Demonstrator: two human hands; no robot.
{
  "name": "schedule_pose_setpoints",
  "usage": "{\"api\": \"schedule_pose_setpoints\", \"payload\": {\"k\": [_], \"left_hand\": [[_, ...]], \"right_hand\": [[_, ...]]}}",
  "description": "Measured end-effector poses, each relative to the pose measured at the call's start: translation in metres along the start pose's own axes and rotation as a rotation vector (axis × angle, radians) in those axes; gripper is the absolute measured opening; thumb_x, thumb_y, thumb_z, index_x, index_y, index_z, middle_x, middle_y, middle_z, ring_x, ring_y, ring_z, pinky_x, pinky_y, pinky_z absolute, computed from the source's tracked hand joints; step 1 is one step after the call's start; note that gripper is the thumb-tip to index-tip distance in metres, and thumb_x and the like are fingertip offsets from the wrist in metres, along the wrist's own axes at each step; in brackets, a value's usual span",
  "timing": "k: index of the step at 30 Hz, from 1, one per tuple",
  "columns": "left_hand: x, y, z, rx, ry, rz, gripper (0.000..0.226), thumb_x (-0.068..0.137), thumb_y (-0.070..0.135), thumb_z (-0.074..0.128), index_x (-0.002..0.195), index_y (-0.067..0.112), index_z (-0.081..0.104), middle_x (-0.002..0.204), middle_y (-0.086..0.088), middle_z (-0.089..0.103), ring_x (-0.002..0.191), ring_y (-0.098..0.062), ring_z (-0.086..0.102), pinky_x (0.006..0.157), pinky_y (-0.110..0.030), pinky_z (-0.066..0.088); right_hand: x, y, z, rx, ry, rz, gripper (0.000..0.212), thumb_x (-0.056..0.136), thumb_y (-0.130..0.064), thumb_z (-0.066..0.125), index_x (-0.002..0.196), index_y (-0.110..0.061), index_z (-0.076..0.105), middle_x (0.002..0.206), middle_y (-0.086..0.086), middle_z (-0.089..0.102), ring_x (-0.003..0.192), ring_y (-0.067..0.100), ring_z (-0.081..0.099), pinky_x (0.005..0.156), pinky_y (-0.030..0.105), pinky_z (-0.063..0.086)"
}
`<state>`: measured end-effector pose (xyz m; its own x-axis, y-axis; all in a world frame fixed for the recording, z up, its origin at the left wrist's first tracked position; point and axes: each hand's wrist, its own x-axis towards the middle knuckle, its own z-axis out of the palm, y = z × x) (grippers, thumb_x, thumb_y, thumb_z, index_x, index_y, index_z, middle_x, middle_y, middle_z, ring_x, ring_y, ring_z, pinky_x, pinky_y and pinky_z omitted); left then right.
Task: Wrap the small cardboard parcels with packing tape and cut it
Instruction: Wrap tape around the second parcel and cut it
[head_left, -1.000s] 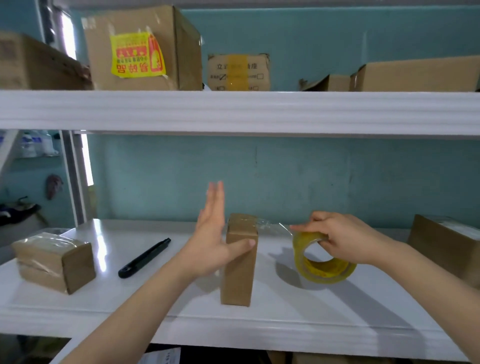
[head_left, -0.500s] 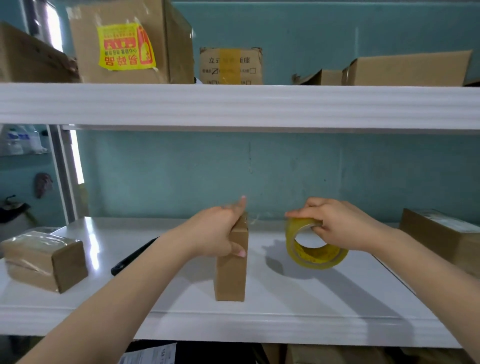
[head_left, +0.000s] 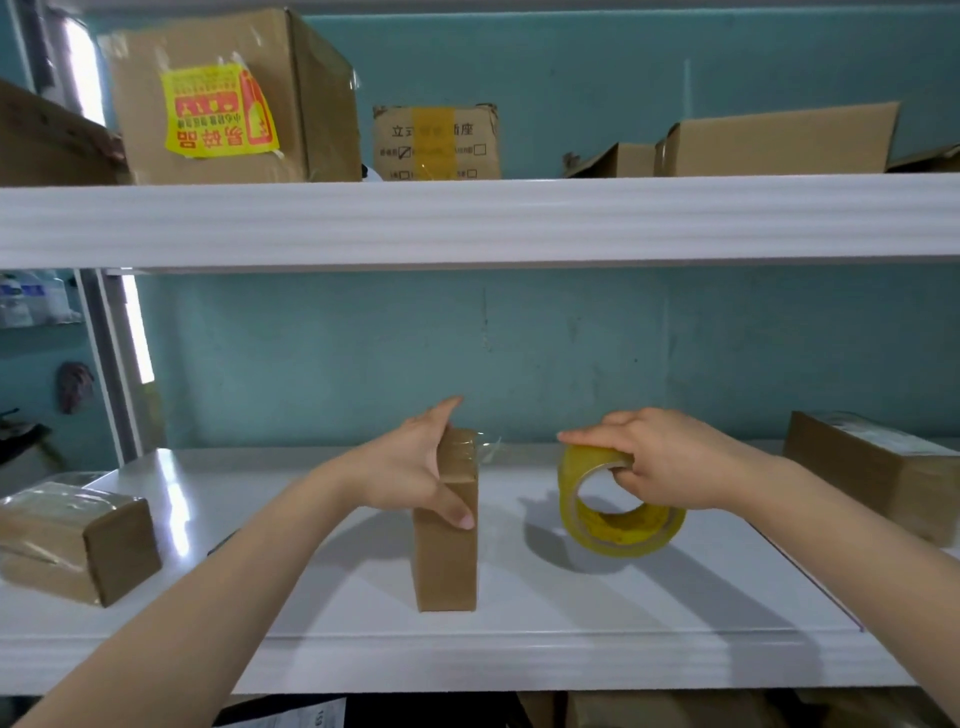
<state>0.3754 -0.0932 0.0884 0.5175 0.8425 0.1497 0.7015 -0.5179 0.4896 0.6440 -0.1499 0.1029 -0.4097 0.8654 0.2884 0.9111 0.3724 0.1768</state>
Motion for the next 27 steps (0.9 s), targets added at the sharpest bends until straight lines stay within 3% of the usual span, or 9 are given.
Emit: {"api": "schedule_pose_setpoints", "payload": {"k": [4,6,10,14,16,20,23,27], "left_hand": [[-0.012,-0.012,0.01,-0.165,0.116,0.052,0.137,0.034,0.042,0.087,0.146,0.032,0.009,0.137,-0.004,0.037,0.125,-0.015,0.042,0.101,-0.019,0.036],[-0.019,-0.02,0.007,-0.258,0.17,0.044,0.133,0.031,0.039,0.088,0.144,0.032,0.018,0.133,-0.001,0.04,0.123,-0.012,0.045,0.096,-0.012,0.038],[-0.037,-0.035,0.002,-0.571,0.238,0.049,0.129,0.014,0.045,0.092,0.13,0.034,0.039,0.127,-0.004,0.05,0.113,-0.011,0.056,0.095,-0.023,0.047],[-0.048,-0.047,0.032,-0.945,0.311,0.088,0.115,0.021,0.029,0.096,0.126,0.035,0.05,0.131,-0.015,0.052,0.119,-0.021,0.056,0.099,-0.04,0.047],[-0.054,-0.051,0.049,-1.01,0.344,0.084,0.112,0.026,0.032,0.097,0.126,0.042,0.05,0.13,-0.017,0.053,0.12,-0.024,0.054,0.101,-0.045,0.044],[-0.065,-0.063,0.054,-0.803,0.328,0.071,0.106,0.04,0.048,0.091,0.131,0.052,0.037,0.119,-0.007,0.059,0.109,-0.016,0.061,0.095,-0.031,0.048],[-0.073,-0.079,0.058,-0.589,0.209,0.048,0.098,0.052,0.048,0.086,0.134,0.052,0.033,0.127,0.008,0.053,0.114,-0.002,0.055,0.088,-0.014,0.046],[-0.077,-0.094,0.074,-0.548,0.143,0.027,0.079,0.056,0.047,0.085,0.125,0.052,0.047,0.127,0.008,0.049,0.121,-0.003,0.05,0.1,-0.025,0.045]], "right_hand": [[0.0,-0.001,0.007,-0.004,0.005,0.003,0.064,0.082,-0.011,0.048,0.14,-0.035,0.035,0.131,-0.008,0.053,0.11,0.015,0.052,0.071,0.017,0.034],[-0.001,0.0,0.013,-0.068,0.001,-0.014,0.064,0.078,-0.012,0.047,0.137,-0.036,0.037,0.131,-0.008,0.055,0.112,0.017,0.054,0.08,0.023,0.043],[-0.009,0.005,0.035,-0.136,-0.071,-0.007,0.073,0.074,-0.012,0.044,0.138,-0.045,0.03,0.131,-0.012,0.055,0.113,0.016,0.055,0.084,0.03,0.048],[-0.008,0.0,0.037,-0.154,-0.012,-0.051,0.088,0.082,-0.009,0.042,0.141,-0.054,-0.005,0.108,-0.006,0.052,0.083,0.016,0.049,0.064,0.03,0.037],[-0.008,-0.004,0.039,-0.254,-0.048,-0.111,0.087,0.085,-0.01,0.042,0.141,-0.053,-0.009,0.109,-0.001,0.048,0.09,0.023,0.053,0.062,0.034,0.033],[-0.005,-0.016,0.04,-0.336,-0.105,-0.173,0.08,0.088,-0.011,0.04,0.143,-0.05,-0.004,0.097,0.002,0.048,0.098,0.026,0.054,0.05,0.033,0.026],[0.0,-0.026,0.04,-0.332,-0.13,-0.179,0.075,0.09,-0.014,0.039,0.144,-0.047,-0.001,0.089,0.002,0.042,0.096,0.027,0.054,0.046,0.03,0.02],[0.005,-0.027,0.04,-0.355,-0.148,-0.198,0.077,0.088,-0.009,0.039,0.145,-0.047,0.004,0.082,0.001,0.041,0.085,0.024,0.05,0.048,0.03,0.024]]}}
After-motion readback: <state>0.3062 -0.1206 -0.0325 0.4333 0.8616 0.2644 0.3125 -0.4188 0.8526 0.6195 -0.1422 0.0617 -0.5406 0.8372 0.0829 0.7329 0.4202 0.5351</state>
